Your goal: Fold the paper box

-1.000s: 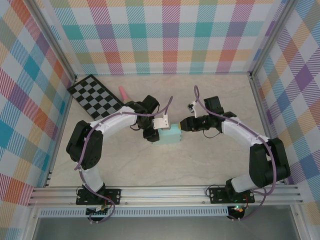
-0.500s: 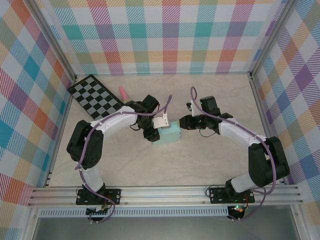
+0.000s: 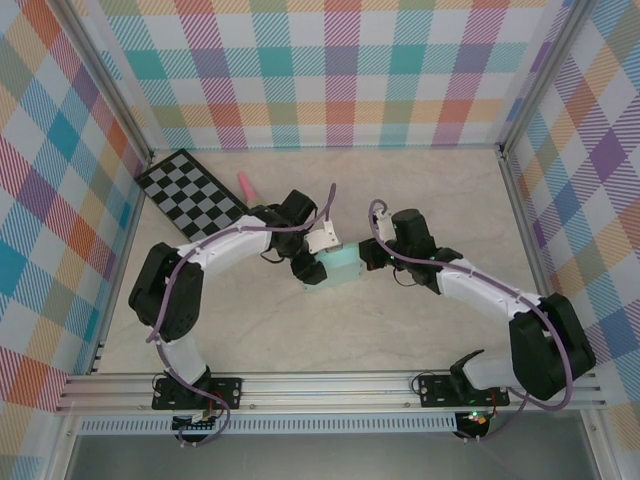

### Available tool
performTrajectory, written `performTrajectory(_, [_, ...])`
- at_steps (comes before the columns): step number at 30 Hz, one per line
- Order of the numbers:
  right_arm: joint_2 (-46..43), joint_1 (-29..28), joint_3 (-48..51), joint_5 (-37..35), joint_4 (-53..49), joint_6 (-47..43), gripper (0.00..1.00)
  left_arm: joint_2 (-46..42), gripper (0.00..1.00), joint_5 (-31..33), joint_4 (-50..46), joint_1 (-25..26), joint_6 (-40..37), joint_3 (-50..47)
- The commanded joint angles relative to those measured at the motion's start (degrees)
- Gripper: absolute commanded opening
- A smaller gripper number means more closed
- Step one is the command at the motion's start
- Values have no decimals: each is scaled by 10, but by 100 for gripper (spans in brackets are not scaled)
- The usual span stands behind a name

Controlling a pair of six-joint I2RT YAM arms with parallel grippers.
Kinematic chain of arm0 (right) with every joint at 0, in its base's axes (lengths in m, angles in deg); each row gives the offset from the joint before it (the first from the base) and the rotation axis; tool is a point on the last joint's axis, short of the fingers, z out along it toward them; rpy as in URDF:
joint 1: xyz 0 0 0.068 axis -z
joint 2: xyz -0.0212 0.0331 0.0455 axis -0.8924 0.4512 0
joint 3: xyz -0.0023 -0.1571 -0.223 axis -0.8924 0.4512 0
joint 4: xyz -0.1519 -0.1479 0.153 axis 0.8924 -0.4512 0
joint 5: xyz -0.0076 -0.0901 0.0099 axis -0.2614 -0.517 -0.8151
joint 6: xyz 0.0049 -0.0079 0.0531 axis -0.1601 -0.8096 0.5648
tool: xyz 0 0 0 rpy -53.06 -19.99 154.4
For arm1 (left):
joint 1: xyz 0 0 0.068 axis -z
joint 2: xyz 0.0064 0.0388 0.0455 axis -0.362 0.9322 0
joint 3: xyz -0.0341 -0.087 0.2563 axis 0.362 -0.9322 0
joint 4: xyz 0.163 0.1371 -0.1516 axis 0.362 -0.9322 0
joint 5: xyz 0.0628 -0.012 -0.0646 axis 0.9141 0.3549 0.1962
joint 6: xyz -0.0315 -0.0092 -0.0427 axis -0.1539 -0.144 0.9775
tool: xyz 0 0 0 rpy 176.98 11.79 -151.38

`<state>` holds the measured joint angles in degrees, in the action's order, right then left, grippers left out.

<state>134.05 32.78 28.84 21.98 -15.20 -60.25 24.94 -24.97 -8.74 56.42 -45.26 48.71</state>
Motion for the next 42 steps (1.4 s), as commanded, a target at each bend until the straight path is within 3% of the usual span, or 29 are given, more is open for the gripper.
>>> performTrajectory(1, [0,-14,36,-16,-17,-5,3,-54,68,-53,79,-11,63,-22])
performTrajectory(9, [-10,-29,38,-67,-9,12,3,-169,73,-52,183,-65,267,-84])
performTrajectory(11, [-11,-35,37,-77,-8,17,3,-200,75,-66,203,-70,286,-115])
performTrajectory(18, [-18,-42,10,-92,-27,17,3,-242,76,-75,256,-73,216,-213])
performTrajectory(27, [-4,-42,-23,-89,-55,-12,2,-288,79,-116,251,-128,111,-225])
performTrajectory(32, [-9,-44,-28,-91,-65,-15,2,-312,81,-127,289,-142,138,-254])
performTrajectory(33, [-9,-44,-30,-94,-67,-17,2,-317,84,-126,292,-143,138,-260])
performTrajectory(34, [-9,-44,-31,-96,-69,-19,2,-322,94,-123,297,-143,137,-266])
performTrajectory(36, [-8,-44,-34,-94,-73,-24,2,-332,100,-113,309,-148,136,-277])
performTrajectory(42, [-6,-44,-38,-90,-73,-43,1,-337,100,-82,368,-186,186,-301])
